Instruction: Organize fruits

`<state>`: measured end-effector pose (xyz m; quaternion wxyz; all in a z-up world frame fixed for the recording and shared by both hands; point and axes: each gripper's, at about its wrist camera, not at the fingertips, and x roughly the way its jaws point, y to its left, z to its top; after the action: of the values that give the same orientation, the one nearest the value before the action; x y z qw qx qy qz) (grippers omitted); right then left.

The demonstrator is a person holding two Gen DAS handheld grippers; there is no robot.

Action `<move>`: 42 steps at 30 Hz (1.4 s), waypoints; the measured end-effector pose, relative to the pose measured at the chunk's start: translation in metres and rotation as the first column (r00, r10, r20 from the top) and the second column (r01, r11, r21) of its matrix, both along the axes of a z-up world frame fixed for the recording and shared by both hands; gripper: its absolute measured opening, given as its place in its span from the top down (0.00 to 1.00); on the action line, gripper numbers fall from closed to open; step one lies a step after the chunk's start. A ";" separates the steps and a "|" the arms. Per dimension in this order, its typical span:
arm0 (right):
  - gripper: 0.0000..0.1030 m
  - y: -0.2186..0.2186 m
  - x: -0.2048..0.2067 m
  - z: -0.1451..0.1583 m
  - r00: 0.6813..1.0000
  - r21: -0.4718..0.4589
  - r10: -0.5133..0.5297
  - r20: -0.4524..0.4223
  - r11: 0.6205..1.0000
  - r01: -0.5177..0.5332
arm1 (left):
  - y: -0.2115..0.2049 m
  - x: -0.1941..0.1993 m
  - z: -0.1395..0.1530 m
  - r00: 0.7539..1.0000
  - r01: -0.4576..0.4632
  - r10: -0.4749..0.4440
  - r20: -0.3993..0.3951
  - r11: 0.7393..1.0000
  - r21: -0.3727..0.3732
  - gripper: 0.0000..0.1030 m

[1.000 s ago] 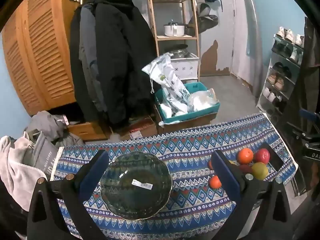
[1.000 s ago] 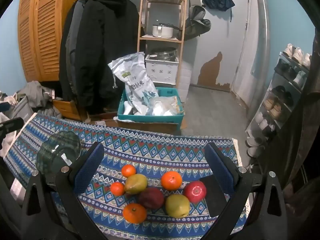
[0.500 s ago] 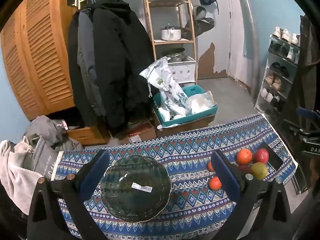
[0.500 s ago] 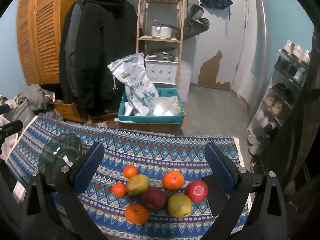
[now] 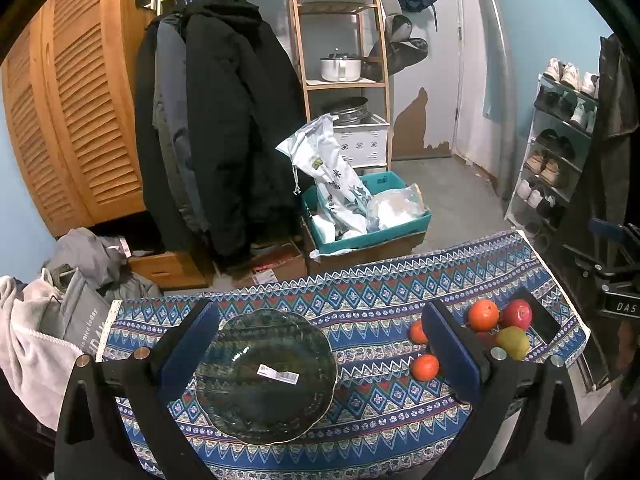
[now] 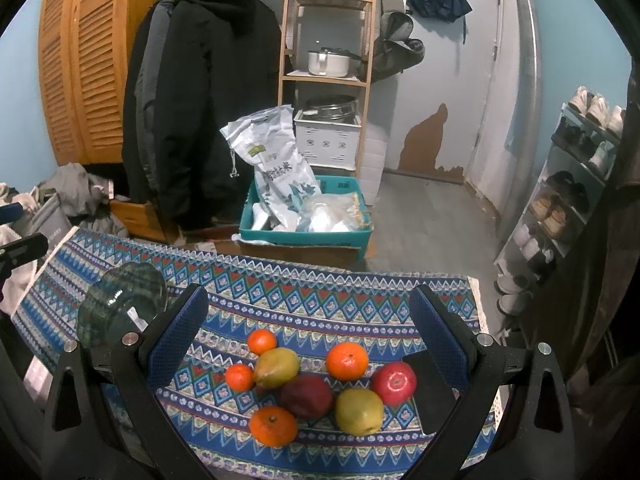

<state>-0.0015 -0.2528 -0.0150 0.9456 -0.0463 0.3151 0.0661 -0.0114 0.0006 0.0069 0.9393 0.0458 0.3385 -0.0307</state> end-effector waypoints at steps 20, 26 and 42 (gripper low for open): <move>0.04 0.001 -0.002 -0.001 1.000 0.001 0.005 0.001 1.000 -0.005 | 0.001 0.000 -0.001 1.000 -0.005 0.005 -0.012 1.000 -0.011 0.00; 0.04 0.002 -0.002 -0.001 1.000 0.001 0.008 0.001 1.000 -0.008 | 0.001 0.002 -0.003 1.000 -0.005 0.005 -0.023 1.000 -0.010 0.00; 0.04 0.004 -0.002 -0.001 1.000 -0.001 0.009 0.002 1.000 -0.009 | 0.000 0.004 -0.004 0.999 0.000 -0.001 -0.045 1.000 -0.015 0.00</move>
<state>-0.0036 -0.2490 -0.0155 0.9455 -0.0481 0.3142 0.0703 -0.0078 0.0002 0.0030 0.9318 0.0380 0.3592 -0.0345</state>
